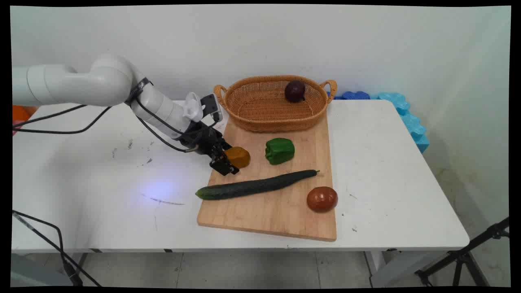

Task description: Pick up the cucumber from the cutting board

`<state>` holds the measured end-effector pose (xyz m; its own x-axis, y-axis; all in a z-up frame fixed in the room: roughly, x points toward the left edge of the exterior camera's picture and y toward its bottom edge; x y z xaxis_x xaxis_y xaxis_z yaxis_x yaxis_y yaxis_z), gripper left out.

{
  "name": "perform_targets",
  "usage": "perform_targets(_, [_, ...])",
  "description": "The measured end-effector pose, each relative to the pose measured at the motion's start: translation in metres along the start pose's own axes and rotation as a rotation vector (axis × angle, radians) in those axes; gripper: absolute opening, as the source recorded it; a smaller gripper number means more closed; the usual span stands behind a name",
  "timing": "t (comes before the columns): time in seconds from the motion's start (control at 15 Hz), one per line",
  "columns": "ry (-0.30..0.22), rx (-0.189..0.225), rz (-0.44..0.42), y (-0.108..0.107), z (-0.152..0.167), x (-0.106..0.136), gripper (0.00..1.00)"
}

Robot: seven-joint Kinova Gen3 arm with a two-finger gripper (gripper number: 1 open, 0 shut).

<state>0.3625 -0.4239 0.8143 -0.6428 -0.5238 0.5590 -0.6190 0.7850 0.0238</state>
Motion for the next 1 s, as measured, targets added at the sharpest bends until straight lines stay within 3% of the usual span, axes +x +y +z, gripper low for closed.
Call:
perform_targets(0.4, [0.003, -0.018, 0.014, 0.004, -0.03, 0.011, 1.0])
perform_targets(1.0, [0.016, -0.098, 0.007, 0.034, -0.061, 0.036, 1.0])
